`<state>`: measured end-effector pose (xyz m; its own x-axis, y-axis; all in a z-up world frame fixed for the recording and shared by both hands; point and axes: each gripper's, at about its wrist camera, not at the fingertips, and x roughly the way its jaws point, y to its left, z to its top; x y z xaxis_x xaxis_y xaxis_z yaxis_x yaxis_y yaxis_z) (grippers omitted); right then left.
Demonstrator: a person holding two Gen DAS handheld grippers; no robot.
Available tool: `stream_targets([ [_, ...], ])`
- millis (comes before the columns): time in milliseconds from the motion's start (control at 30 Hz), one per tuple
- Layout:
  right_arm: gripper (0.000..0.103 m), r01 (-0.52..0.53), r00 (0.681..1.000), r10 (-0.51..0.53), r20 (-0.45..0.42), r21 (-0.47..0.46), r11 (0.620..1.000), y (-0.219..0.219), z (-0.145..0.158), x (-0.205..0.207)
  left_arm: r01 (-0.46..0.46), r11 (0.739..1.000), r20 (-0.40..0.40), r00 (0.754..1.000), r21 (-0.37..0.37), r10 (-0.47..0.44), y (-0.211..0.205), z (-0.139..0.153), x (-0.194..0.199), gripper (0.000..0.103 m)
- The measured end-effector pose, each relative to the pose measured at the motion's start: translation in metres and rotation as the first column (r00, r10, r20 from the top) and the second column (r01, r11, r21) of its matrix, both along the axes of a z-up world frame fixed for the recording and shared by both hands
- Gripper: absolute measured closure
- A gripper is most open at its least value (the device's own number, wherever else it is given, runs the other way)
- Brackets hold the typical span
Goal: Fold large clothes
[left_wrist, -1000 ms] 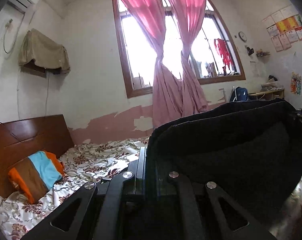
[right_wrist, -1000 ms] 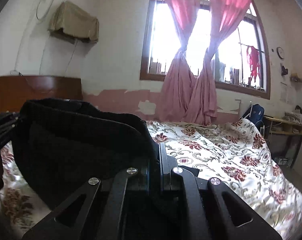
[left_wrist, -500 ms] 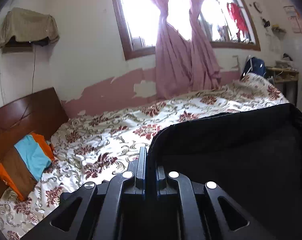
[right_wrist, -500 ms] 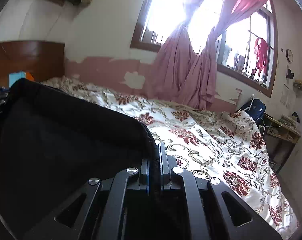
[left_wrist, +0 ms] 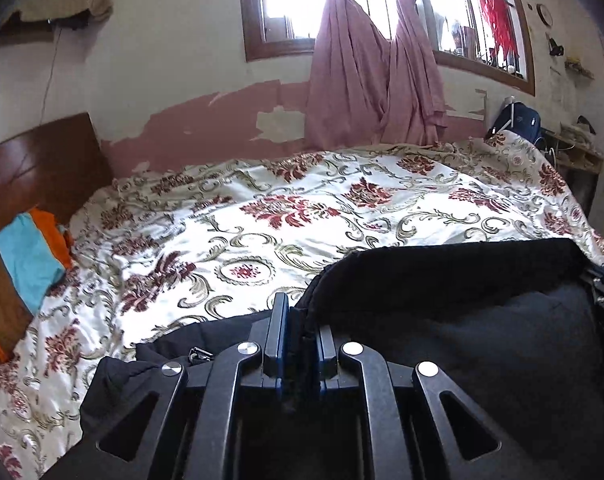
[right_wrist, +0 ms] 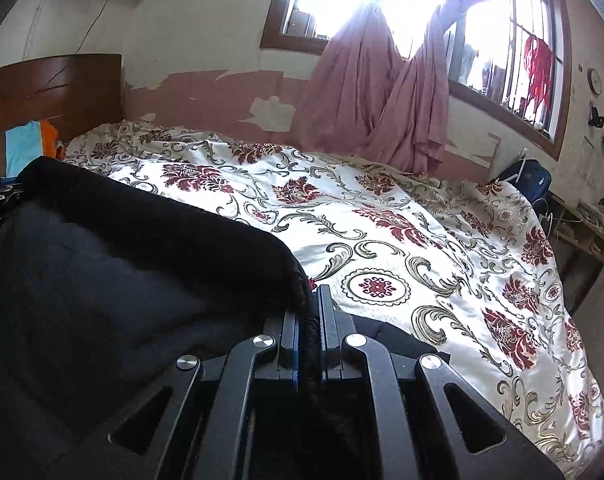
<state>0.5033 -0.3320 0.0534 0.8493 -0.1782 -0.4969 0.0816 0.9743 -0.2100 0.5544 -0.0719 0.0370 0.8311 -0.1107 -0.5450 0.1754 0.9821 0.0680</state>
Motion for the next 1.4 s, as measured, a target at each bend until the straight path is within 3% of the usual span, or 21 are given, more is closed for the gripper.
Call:
stream_targets([
  [200, 0.090, -0.026, 1.000, 0.027, -0.014, 0.051, 0.998, -0.012, -0.001, -0.002, 0.026, 0.993, -0.061, 0.998, -0.112, -0.033, 0.016, 0.009, 0.002, 0.082],
  [267, 0.073, -0.035, 0.999, 0.035, -0.003, 0.058, 0.998, -0.013, 0.001, -0.006, 0.018, 0.985, -0.039, 0.999, -0.170, -0.025, 0.026, 0.017, -0.006, 0.062],
  [300, 0.048, -0.040, 0.999, 0.040, 0.012, 0.059, 0.997, -0.013, 0.003, -0.011, 0.002, 0.981, -0.020, 1.000, -0.194, -0.006, 0.031, 0.021, -0.010, 0.029],
  [333, 0.030, -0.049, 0.999, 0.048, 0.027, 0.062, 0.997, -0.014, 0.006, -0.014, -0.024, 0.976, 0.010, 1.000, -0.218, 0.027, 0.035, 0.026, -0.017, 0.002],
  [367, 0.026, -0.066, 0.997, 0.062, 0.051, 0.067, 0.996, -0.014, 0.009, -0.021, -0.038, 0.970, 0.042, 0.998, -0.238, 0.049, 0.040, 0.030, -0.023, 0.000],
  [467, 0.025, -0.090, 0.994, 0.085, 0.074, 0.075, 0.993, -0.012, 0.016, -0.033, -0.025, 0.949, 0.099, 0.993, -0.316, 0.059, 0.053, 0.041, -0.041, 0.000],
  [600, 0.018, -0.128, 0.990, 0.121, 0.069, 0.102, 0.986, -0.010, 0.018, -0.055, -0.015, 0.954, 0.079, 0.996, -0.300, 0.041, 0.054, 0.039, -0.061, 0.000],
  [800, 0.014, -0.248, 0.969, 0.244, 0.048, 0.132, 0.960, 0.004, -0.002, -0.111, 0.106, 0.985, 0.172, 0.982, -0.135, -0.082, 0.035, 0.005, -0.125, 0.000],
  [900, 0.014, -0.280, 0.960, 0.280, 0.014, 0.099, 0.955, 0.012, -0.019, -0.124, 0.178, 0.984, 0.157, 0.973, -0.032, -0.171, 0.013, -0.016, -0.142, 0.000],
  [1000, 0.014, -0.281, 0.959, 0.283, -0.019, 0.078, 0.957, 0.018, -0.030, -0.117, 0.208, 0.977, 0.127, 0.969, 0.047, -0.212, -0.008, -0.032, -0.141, 0.000],
  [1100, 0.014, -0.263, 0.964, 0.265, -0.023, 0.081, 0.961, 0.018, -0.035, -0.100, 0.185, 0.978, 0.122, 0.973, 0.099, -0.196, -0.022, -0.038, -0.128, 0.000],
  [1267, 0.014, -0.200, 0.978, 0.203, -0.035, 0.090, 0.976, 0.014, -0.036, -0.064, 0.159, 0.985, 0.098, 0.981, 0.067, -0.165, -0.025, -0.032, -0.096, 0.000],
  [1400, 0.014, -0.165, 0.984, 0.169, -0.053, 0.076, 0.983, 0.015, -0.039, -0.042, 0.123, 0.987, 0.096, 0.987, 0.100, -0.132, -0.032, -0.032, -0.076, 0.000],
])
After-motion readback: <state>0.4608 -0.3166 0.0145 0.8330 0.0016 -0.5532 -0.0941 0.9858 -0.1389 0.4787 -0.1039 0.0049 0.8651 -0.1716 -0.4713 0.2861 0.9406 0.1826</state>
